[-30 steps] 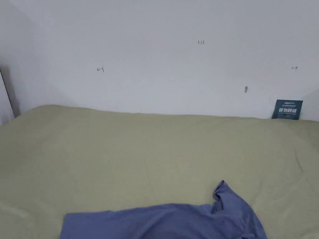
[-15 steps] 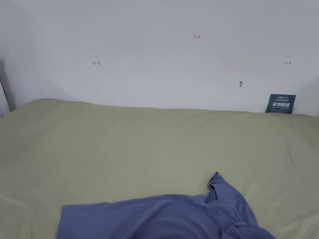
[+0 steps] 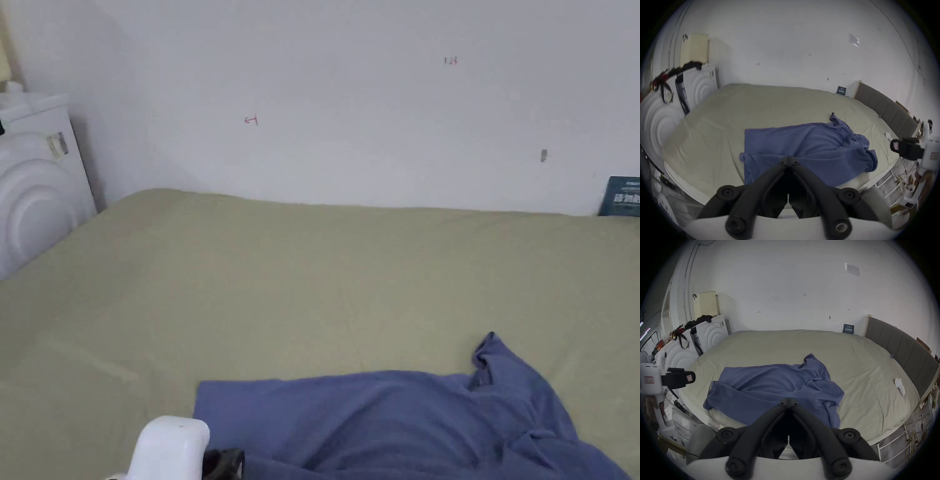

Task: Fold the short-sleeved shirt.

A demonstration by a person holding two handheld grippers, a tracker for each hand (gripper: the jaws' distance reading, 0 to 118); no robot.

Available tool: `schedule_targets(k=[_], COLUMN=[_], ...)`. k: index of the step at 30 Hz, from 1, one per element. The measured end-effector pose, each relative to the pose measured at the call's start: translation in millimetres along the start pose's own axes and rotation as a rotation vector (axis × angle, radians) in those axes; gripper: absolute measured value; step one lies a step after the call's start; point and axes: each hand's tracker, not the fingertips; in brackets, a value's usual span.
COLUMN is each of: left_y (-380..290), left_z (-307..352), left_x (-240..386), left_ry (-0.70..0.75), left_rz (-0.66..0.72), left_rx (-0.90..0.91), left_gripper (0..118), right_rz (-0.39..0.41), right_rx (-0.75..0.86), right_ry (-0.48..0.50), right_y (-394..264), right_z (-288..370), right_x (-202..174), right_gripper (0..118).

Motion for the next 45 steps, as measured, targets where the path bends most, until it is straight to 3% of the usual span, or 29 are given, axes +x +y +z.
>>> schedule_targets(k=[8,9,10,11,12,13,14,19,24,25,26,27,28,30,32,34,36,37,38,41,45], left_y=[79.5,90.3,99.5,109.3,117.6,120.3,121.7,109.4,89.6,85.8,82.6,81.8,82.8,84.0,81.2,82.7,80.4,82.9,83.4,85.5,87.2], left_z=[-102.4,-124.1,-140.6,-158.9,-176.8,-191.5,-207.4,-254.5,-290.5,-285.9,-282.7,-278.1,-273.4,-256.7,-247.8,-244.7,-240.0,-240.5,-238.6,-234.5,-235.9], left_x=[-70.7,-85.5,-94.1,-102.1,-108.6,-113.4,-118.5,-117.4,-113.8,-107.8,-102.3,-97.9,-95.5,-84.9,-77.6,-78.8,-75.3,-77.8,-75.8,-72.2,-67.5], left_ry=[0.095,0.114,0.110,0.120,0.136,0.130,0.128,0.131,0.172,0.180,0.209,0.289,0.220,0.199,0.183,0.177,0.164,0.160,0.160,0.157,0.146], left_rz=[0.135,0.159,0.160,0.163,0.163,0.159,0.168,0.139,0.130,0.121,0.110,0.043,0.050,0.042,0.033,0.022,0.022,0.019,0.015,0.004,-0.007], left_rx=[-0.141,-0.142,-0.135,-0.139,-0.162,-0.184,-0.212,-0.340,-0.445,-0.445,-0.446,-0.416,-0.398,-0.389,-0.352,-0.349,-0.344,-0.342,-0.340,-0.328,-0.329], left_gripper=[0,8,25,65,91,108,110,110,107,95,70,67,61,4,2,2,2,1,1,1,1], right_rz=[-0.056,-0.063,-0.069,-0.075,-0.078,-0.081,-0.085,-0.124,-0.104,-0.101,-0.095,-0.085,-0.070,-0.031,-0.007,-0.012,-0.066,-0.071,-0.073,-0.058,0.037], right_rx=[-0.013,-0.016,-0.021,-0.029,-0.042,-0.053,-0.065,-0.109,-0.127,-0.127,-0.129,-0.133,-0.136,-0.140,-0.150,-0.188,-0.244,-0.278,-0.353,-0.480,-0.577], right_ry=[-0.002,-0.005,-0.002,-0.002,-0.007,-0.010,-0.013,-0.015,-0.021,-0.018,-0.015,-0.014,-0.016,-0.031,-0.058,-0.091,-0.100,-0.094,-0.033,0.002,-0.079], right_y=[21.2,23.2,24.6,25.0,25.5,25.8,25.8,24.3,27.6,28.3,29.6,31.0,33.1,41.0,51.6,65.2,79.7,86.4,92.6,104.7,101.5], right_z=[-27.0,-31.2,-34.8,-39.6,-44.6,-48.6,-53.2,-71.7,-83.3,-84.6,-86.9,-89.8,-94.0,-109.5,-134.5,-169.5,-213.4,-233.5,-259.7,-317.9,-368.5], right_x=[25.4,28.8,31.9,36.5,39.8,42.6,46.2,62.0,61.0,60.9,61.0,60.3,60.8,66.9,81.4,103.2,131.4,140.7,152.0,175.0,181.2], right_gripper=[1,1,1,1,1,1,1,1,1,1,1,1,1,1,2,15,76,95,99,95,95])
